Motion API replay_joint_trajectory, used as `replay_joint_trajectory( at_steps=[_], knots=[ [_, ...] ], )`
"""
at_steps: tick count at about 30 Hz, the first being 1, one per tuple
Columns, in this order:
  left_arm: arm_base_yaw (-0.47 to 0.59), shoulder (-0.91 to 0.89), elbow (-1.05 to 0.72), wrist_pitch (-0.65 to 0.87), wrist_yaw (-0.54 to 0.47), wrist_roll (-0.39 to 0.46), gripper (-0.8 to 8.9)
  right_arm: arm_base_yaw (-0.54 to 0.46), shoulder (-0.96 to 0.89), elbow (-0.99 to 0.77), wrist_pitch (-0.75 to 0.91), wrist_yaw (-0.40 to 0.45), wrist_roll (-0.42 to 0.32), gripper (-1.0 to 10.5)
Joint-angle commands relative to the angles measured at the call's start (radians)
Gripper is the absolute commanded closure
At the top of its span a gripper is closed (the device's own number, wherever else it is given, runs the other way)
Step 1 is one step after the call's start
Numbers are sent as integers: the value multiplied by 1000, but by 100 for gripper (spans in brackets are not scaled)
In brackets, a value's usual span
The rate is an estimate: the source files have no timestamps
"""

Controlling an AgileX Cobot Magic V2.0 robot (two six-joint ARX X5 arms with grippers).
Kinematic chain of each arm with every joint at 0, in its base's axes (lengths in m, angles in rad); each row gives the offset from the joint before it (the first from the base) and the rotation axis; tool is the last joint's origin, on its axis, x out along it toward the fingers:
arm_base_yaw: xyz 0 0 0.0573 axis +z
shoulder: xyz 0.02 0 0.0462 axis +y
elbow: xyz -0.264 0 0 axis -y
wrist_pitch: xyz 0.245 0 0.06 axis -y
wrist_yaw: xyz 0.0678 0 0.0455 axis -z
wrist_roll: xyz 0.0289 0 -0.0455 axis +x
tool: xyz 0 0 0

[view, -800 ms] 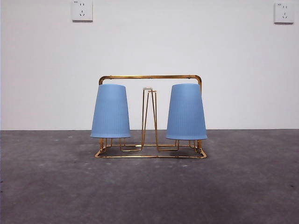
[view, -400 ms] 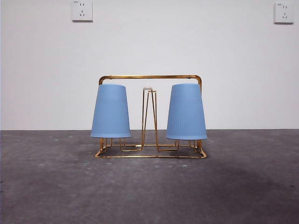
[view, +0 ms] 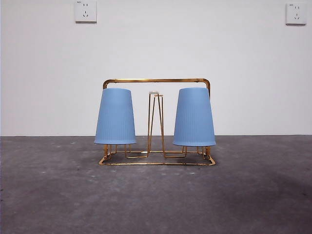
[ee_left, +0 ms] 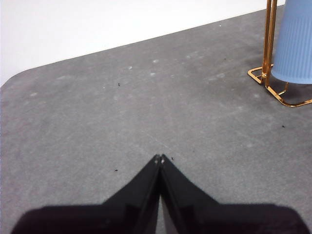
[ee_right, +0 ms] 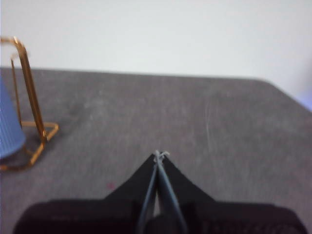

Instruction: Pick up cup 1,put cup 1 in the cup rack,pick up cup 2,put cup 2 in the cup rack

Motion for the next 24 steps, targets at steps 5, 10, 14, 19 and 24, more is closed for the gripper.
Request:
replay_joint_trajectory(
  at_steps=[5,10,14,19,24],
  knots=[
    [4,11,-8,6,5,-7,817,-32,-3,-14,-67,1,37,946],
    [4,13,-8,6,5,-7,817,-34,-2,-14,-67,-1,38,946],
    [4,13,-8,6,5,-7,817,-34,-1,-14,-67,0,38,946],
    [4,13,-8,6,5,-7,817,-34,-1,-14,-67,0,37,946],
    [4,13,-8,6,5,-7,817,-34,-2,-14,-67,0,38,946]
  ],
)
